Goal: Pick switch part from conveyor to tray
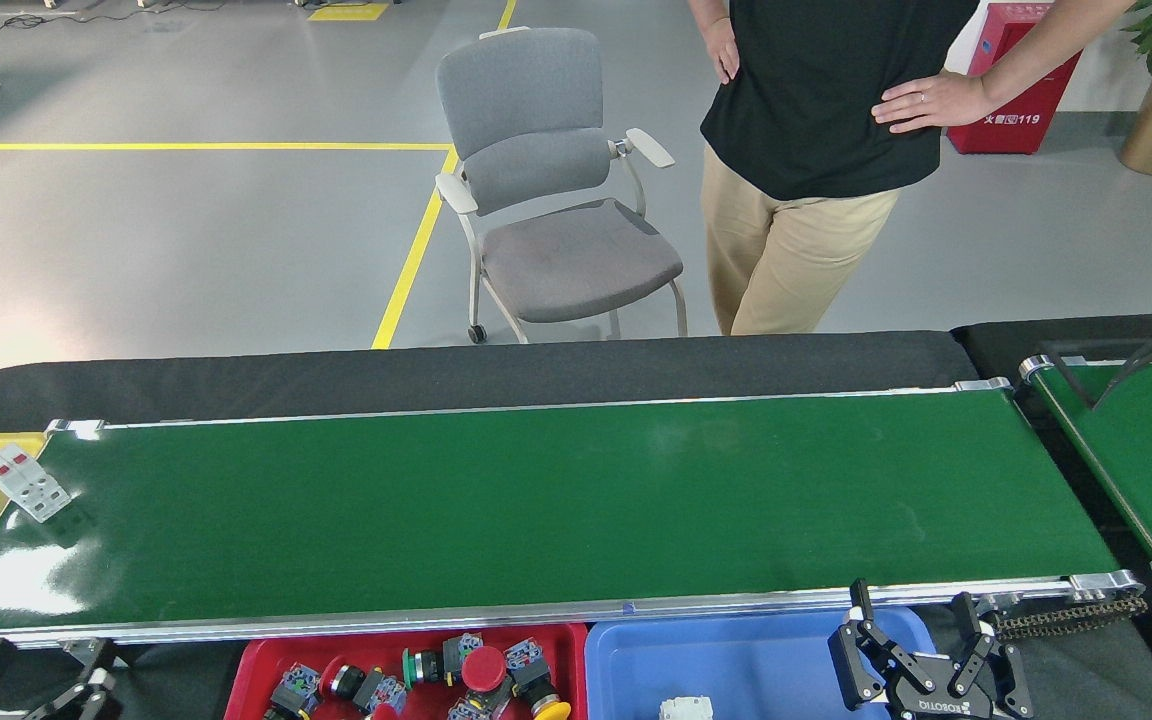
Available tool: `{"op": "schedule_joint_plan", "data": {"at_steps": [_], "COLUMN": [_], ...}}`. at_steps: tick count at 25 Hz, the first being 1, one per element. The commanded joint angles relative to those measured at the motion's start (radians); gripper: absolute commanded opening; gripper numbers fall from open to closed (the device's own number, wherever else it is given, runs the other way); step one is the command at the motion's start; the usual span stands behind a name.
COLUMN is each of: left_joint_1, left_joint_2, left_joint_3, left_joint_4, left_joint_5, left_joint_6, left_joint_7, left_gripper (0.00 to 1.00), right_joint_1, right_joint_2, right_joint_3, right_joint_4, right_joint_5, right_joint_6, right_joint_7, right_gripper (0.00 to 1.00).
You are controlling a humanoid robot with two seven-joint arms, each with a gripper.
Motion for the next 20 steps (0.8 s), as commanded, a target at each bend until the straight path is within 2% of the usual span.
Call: {"op": "schedule_joint_plan", "data": {"at_steps": [1, 20], "left_joint_1": [0.008, 0.029], "left_joint_2": [0.012, 0.01], "left_joint_3": [0.006, 0.005], "left_joint_4": [-0.006, -0.02], "left_joint_5": [0.006, 0.007], "left_joint_6": [-0.001, -0.003], "left_joint_7": [0.028, 0.026], "left_gripper": [0.99, 1.0], "right_joint_1": [-0.006, -0.001], "right_joint_2": [0.0, -0.005], "right_joint_3": [0.001, 0.028], "right_joint_4": [-0.015, -0.023], "right_joint_5": [0.001, 0.001], "right_joint_6": [0.001, 0.002], "right_joint_7": [-0.007, 0.004], "right_gripper": [1.0, 1.0]}}
